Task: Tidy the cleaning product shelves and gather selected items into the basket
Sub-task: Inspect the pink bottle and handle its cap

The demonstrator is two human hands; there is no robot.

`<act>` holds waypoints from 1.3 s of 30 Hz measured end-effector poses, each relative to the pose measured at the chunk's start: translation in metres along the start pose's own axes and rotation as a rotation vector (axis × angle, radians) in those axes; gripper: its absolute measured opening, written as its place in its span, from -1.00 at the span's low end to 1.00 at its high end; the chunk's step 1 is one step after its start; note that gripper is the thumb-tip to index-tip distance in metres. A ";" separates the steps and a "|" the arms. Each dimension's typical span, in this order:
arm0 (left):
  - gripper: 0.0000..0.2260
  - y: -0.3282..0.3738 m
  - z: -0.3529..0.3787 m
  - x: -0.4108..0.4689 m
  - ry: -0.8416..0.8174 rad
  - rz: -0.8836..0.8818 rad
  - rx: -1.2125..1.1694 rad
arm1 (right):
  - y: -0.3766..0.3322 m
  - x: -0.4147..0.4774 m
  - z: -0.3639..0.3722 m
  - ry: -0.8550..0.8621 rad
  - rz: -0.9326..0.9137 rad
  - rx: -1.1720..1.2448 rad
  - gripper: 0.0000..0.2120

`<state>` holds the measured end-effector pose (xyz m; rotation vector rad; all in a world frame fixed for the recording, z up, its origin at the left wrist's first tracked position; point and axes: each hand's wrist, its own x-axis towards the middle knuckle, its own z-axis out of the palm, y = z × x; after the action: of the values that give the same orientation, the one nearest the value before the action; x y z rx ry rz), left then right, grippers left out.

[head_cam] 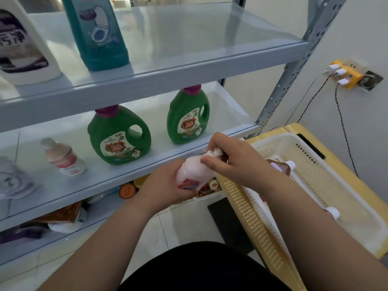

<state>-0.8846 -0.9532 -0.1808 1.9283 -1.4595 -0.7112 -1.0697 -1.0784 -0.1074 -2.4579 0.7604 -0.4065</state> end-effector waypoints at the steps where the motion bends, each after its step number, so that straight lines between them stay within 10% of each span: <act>1: -0.53 -0.005 -0.004 -0.004 -0.028 0.008 -0.065 | -0.004 -0.001 -0.001 -0.050 -0.039 0.023 -0.73; 39: -0.54 -0.027 -0.011 -0.037 0.020 0.020 0.016 | -0.028 -0.007 0.004 -0.258 0.074 0.010 -0.56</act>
<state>-0.8691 -0.9105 -0.1914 1.9244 -1.4743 -0.6710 -1.0613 -1.0526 -0.0959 -2.4028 0.7341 -0.0631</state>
